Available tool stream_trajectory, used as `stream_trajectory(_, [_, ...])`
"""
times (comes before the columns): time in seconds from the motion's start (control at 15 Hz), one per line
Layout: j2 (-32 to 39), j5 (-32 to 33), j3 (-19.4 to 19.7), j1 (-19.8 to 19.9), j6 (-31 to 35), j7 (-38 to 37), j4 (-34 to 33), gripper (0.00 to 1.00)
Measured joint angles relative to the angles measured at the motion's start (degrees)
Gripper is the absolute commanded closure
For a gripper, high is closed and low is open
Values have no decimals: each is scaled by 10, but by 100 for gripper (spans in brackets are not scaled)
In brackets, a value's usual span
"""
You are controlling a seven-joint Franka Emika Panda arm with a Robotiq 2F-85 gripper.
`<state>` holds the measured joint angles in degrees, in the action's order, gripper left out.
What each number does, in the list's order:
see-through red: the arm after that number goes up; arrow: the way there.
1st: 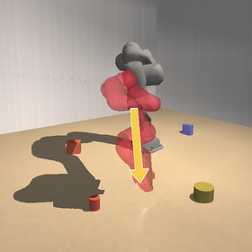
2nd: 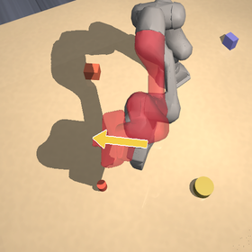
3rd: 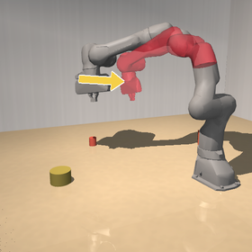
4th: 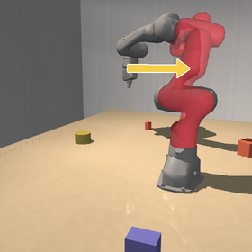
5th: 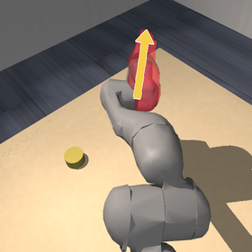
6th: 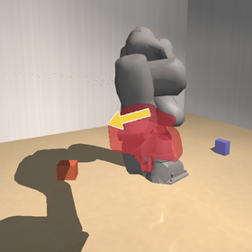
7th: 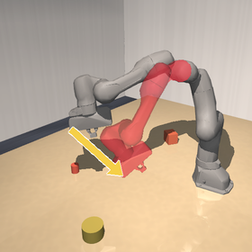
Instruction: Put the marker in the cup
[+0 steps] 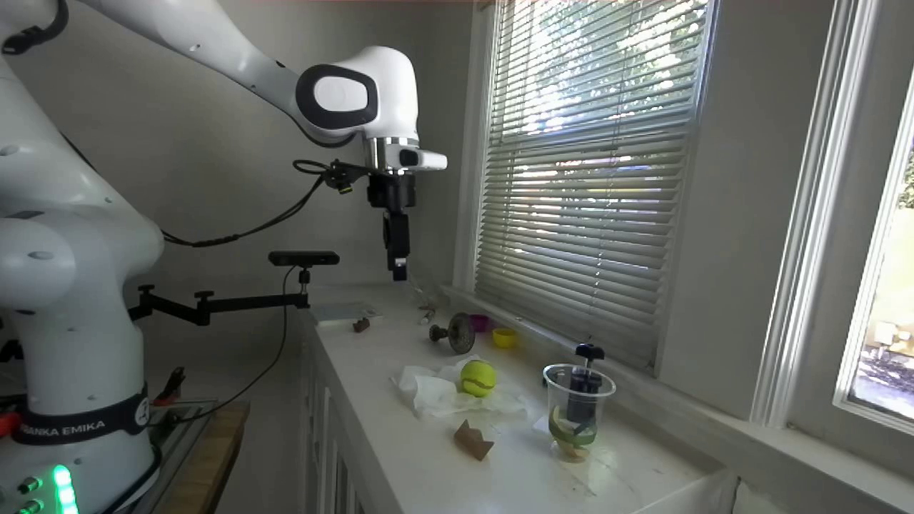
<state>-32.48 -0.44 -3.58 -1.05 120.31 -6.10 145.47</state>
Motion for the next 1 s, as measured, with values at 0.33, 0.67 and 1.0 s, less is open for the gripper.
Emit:
stream_trajectory(0.33, [0,0,0,0,0,0,0,0])
stream_trajectory(0.67, [4,0,2,0,16,15,-3,0])
stream_trajectory(1.0, [65,8,26,-8,103,156,-42,0])
